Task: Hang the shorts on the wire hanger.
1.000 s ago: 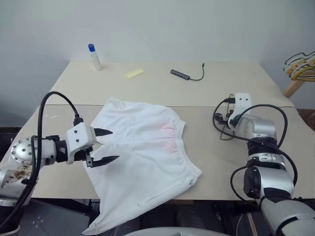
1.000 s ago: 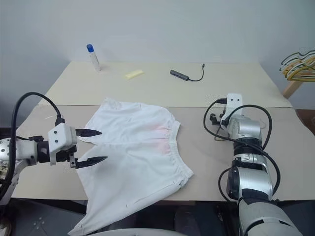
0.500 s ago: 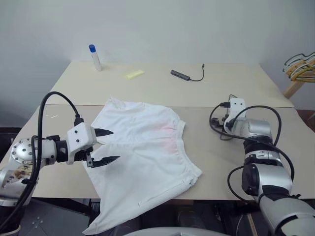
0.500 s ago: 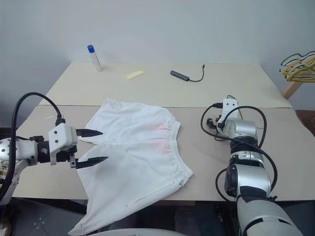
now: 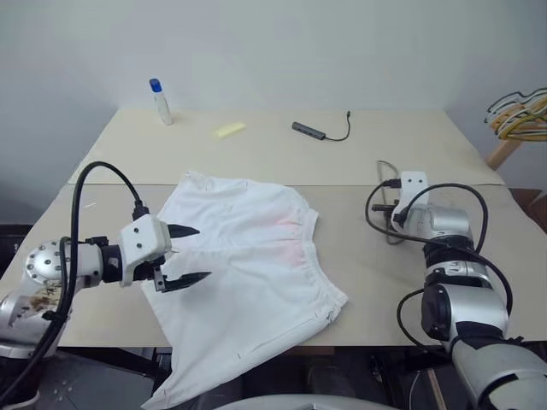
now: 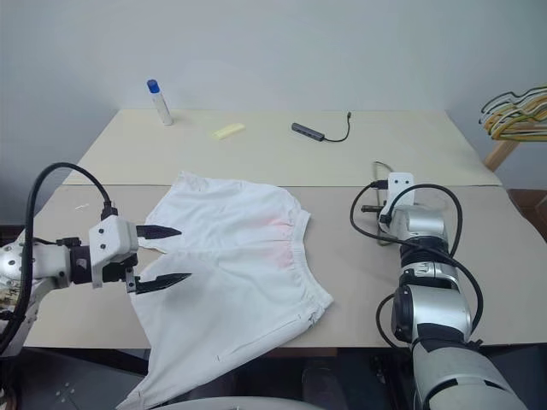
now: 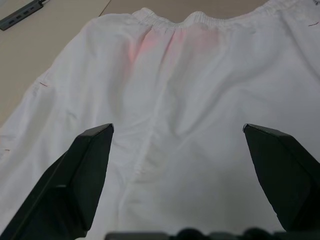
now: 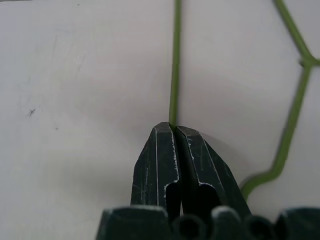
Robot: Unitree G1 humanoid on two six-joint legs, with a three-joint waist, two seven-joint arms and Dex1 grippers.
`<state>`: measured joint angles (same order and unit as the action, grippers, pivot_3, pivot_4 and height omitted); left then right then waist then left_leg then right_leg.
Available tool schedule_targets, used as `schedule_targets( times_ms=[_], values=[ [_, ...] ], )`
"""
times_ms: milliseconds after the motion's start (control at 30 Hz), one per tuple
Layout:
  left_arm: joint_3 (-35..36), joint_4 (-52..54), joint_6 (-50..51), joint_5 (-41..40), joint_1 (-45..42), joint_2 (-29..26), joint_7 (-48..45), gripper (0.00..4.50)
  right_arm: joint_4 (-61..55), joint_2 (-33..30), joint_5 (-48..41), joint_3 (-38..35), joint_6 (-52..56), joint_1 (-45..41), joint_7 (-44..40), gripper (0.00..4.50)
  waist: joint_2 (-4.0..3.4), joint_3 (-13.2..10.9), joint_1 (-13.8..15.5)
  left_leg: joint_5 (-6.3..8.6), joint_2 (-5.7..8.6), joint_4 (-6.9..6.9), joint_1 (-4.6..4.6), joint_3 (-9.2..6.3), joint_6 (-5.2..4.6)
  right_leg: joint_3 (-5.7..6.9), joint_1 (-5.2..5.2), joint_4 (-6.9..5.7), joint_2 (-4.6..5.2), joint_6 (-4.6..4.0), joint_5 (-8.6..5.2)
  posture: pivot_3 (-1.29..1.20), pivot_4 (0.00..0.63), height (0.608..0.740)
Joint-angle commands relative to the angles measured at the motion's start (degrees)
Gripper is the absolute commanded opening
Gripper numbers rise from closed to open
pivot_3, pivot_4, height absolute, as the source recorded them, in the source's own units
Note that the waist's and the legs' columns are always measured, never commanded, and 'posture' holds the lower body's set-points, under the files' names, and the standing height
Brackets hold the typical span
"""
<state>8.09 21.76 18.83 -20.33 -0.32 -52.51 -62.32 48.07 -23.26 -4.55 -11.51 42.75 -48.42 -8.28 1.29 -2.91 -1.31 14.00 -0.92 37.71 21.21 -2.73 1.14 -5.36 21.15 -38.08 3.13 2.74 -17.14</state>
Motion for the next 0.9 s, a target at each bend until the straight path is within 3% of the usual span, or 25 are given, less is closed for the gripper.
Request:
schedule_targets(
  times_ms=[33, 167, 300, 533, 733, 900],
  values=[
    [-0.08, 0.76, -0.71, 0.07, -2.24, 0.75, 1.62, 4.5, -2.28, 0.34, 1.55, 2.72, -0.83, 2.31, -0.64, 0.03, 0.0, 0.0, 0.0, 0.0, 0.0, 0.0, 0.0, 0.0, 0.0, 0.0, 0.0, 0.0, 0.0, 0.0, 0.0, 0.09, 0.0, 0.74],
    [-0.51, -0.38, 4.04, -0.84, -6.18, 4.01, 6.92, 4.5, -14.66, 0.14, 2.08, 4.08, -3.16, 6.26, -1.12, 0.03, 0.01, 0.01, 0.27, 0.0, 0.02, 0.0, 0.02, -0.02, 0.0, 0.0, 0.01, 0.0, 0.01, 0.0, 0.0, 0.08, 0.0, 0.74],
    [-0.01, -0.43, 15.96, -8.09, -11.27, 11.04, 13.7, 4.5, -31.32, -0.05, -3.17, 3.69, -1.57, 11.16, -8.22, 0.03, -0.09, -0.05, 0.3, 0.0, 0.04, 0.01, 0.15, -0.02, 0.0, -0.01, 0.11, -0.01, 0.03, 0.04, 0.01, 0.07, 0.0, 0.74],
    [5.75, -2.27, 35.34, -29.61, -19.95, 32.57, 33.12, 4.5, -52.76, -2.16, -5.85, 9.77, -13.07, 20.06, -21.62, 0.03, -0.03, -0.02, 0.31, 0.0, 0.07, 0.11, 0.3, -0.09, 0.0, 0.02, 0.15, 0.01, 0.09, 0.15, 0.07, 0.05, 0.0, 0.74],
    [13.57, -4.85, 35.21, -45.55, -25.97, 48.19, 52.79, 4.5, -63.69, -0.94, -5.17, 14.74, -25.33, 24.94, -25.79, 0.03, 0.02, 0.0, 0.31, 0.0, 0.09, 0.14, 0.32, -0.12, 0.01, 0.02, 0.15, 0.03, 0.11, 0.17, 0.08, 0.05, 0.0, 0.74],
    [14.23, -5.53, 33.61, -48.96, -27.46, 49.3, 58.15, 4.5, -67.06, -0.32, -4.52, 18.18, -28.53, 26.18, -27.26, 0.03, 0.07, 0.03, 0.47, 0.0, 0.13, 0.13, 0.27, -0.13, 0.03, 0.0, 0.12, 0.04, 0.08, 0.17, 0.09, 0.05, 0.0, 0.74]
  ],
)
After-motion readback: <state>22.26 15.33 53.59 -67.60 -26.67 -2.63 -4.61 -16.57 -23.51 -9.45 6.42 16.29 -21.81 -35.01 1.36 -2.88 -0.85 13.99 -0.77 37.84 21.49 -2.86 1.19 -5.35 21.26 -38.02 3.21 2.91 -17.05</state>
